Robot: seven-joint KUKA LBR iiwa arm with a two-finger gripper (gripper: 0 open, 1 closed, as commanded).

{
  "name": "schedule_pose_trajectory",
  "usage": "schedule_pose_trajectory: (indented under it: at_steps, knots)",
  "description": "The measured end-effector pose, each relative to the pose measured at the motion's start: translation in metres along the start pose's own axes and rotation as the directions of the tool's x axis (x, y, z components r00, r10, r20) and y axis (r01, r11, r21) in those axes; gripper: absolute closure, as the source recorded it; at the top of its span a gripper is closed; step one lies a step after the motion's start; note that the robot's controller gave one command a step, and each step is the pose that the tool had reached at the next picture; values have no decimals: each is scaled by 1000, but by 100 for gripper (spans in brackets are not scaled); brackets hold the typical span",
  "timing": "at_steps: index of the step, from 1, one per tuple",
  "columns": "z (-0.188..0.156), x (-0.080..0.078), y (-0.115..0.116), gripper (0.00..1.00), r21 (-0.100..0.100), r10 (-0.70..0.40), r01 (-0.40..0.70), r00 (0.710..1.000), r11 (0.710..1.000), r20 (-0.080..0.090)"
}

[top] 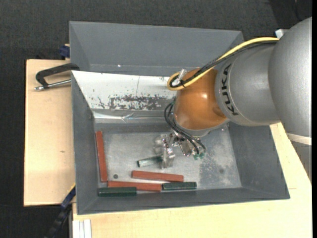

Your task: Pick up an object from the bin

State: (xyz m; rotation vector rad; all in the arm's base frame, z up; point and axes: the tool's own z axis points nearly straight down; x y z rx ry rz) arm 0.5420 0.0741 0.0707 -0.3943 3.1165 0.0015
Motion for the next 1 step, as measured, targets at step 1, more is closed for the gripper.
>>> schedule_pose_trajectory:
  at_steps: [1]
  knots:
    - [0, 0, 0, 100, 0, 0, 0, 1000, 1000, 0]
